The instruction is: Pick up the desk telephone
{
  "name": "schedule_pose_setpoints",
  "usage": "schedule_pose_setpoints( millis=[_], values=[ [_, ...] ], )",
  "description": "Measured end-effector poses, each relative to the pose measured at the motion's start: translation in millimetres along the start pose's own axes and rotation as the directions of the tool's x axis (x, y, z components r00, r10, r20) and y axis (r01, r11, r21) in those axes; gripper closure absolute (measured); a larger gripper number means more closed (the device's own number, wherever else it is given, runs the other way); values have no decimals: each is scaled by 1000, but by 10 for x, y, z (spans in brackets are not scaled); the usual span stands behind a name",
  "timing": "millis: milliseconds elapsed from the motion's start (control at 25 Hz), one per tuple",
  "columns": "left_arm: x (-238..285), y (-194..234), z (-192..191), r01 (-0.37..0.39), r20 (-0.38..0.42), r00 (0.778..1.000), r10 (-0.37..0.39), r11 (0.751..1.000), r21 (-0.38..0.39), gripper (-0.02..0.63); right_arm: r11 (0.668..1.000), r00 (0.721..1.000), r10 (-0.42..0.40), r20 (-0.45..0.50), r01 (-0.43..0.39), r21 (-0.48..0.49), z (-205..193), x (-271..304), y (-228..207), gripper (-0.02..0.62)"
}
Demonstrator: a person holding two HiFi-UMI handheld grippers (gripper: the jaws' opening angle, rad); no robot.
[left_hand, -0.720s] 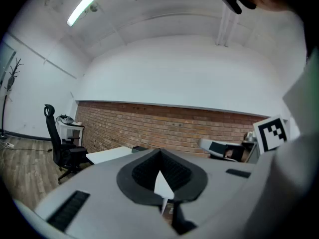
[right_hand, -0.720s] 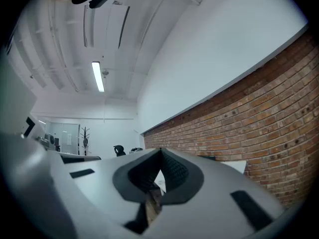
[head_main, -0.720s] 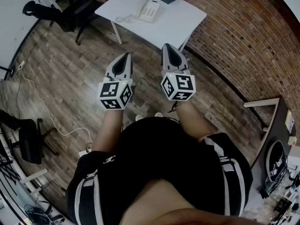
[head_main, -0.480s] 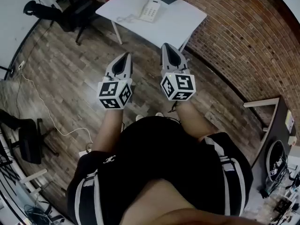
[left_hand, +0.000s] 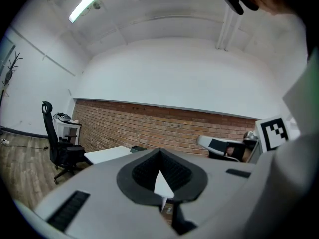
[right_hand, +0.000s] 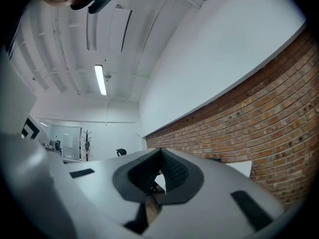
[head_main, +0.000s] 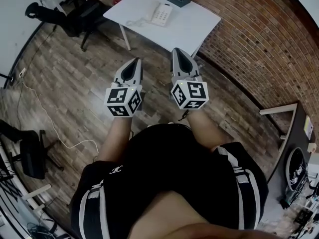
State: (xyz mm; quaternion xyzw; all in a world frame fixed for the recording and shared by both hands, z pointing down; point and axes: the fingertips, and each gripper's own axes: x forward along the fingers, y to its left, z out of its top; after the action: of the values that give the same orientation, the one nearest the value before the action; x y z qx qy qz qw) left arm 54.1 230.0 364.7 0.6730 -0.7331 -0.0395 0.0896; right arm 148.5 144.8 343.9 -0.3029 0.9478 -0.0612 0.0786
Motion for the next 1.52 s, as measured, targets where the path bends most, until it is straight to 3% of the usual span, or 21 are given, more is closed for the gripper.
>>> schedule_pose_setpoints(
  millis=[680,1040,1520],
  values=[
    [52,367,3,8,15,1000,-9,1000,30,604,1000,1000,-18,5,18,25,-209,295,108,597],
    [689,775,33,-2,0,1000,2,999,35,604,998,1000,-18,6,18,52,-320,1048,-166,597],
    [1951,1362,98,10,-64,998,-8,999,31,604,995,998,-39,-44,43,94,-564,2316,-753,597]
  ],
)
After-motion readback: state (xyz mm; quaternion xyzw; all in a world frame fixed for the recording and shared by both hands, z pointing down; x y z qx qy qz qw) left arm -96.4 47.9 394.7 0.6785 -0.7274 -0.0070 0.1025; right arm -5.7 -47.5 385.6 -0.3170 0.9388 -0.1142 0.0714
